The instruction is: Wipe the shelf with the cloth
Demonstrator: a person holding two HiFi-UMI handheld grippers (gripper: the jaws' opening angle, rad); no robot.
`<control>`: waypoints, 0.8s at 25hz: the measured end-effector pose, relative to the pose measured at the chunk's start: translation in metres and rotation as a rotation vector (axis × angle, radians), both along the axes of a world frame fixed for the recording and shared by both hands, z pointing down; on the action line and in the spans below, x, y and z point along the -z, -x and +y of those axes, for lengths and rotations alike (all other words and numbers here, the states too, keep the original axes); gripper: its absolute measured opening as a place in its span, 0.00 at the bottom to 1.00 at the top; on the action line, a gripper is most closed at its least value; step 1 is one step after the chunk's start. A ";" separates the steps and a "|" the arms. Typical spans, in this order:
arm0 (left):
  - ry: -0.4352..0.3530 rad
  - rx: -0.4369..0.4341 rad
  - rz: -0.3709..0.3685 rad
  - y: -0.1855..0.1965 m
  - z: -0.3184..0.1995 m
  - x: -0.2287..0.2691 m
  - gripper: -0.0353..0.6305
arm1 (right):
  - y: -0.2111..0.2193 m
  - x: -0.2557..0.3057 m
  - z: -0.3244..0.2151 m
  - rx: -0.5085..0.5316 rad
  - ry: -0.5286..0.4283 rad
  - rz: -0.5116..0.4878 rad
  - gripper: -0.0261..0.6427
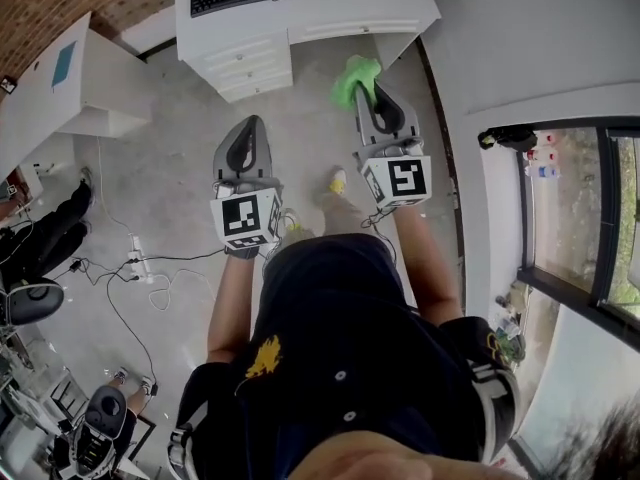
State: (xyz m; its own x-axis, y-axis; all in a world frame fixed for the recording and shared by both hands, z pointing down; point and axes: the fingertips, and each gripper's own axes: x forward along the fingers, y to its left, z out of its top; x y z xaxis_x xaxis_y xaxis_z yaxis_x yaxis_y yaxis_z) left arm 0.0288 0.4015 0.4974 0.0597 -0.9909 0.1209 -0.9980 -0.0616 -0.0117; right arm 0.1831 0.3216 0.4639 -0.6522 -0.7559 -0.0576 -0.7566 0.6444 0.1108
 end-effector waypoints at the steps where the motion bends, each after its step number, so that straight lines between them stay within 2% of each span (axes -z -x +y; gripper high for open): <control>1: -0.001 -0.004 0.005 0.006 0.008 -0.001 0.08 | 0.005 -0.001 0.013 -0.002 0.002 0.006 0.12; 6: -0.009 -0.027 0.014 0.016 0.036 0.001 0.08 | 0.015 0.005 0.059 -0.016 -0.016 0.018 0.12; 11: -0.031 -0.033 -0.003 0.011 0.043 0.010 0.08 | 0.006 0.016 0.072 -0.026 -0.042 0.001 0.12; 17: -0.018 -0.030 0.014 -0.017 0.037 0.014 0.08 | -0.014 0.019 0.076 -0.005 -0.029 -0.027 0.12; 20: -0.025 -0.062 -0.010 -0.040 0.024 0.017 0.08 | -0.031 0.022 0.066 -0.013 -0.038 -0.034 0.12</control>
State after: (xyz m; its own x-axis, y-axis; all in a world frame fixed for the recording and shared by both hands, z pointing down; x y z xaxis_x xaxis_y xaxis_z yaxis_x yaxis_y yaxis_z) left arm 0.0693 0.4258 0.4800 0.1197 -0.9881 0.0966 -0.9922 -0.1225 -0.0241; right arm 0.2142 0.3879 0.4418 -0.6398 -0.7608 -0.1088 -0.7684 0.6306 0.1093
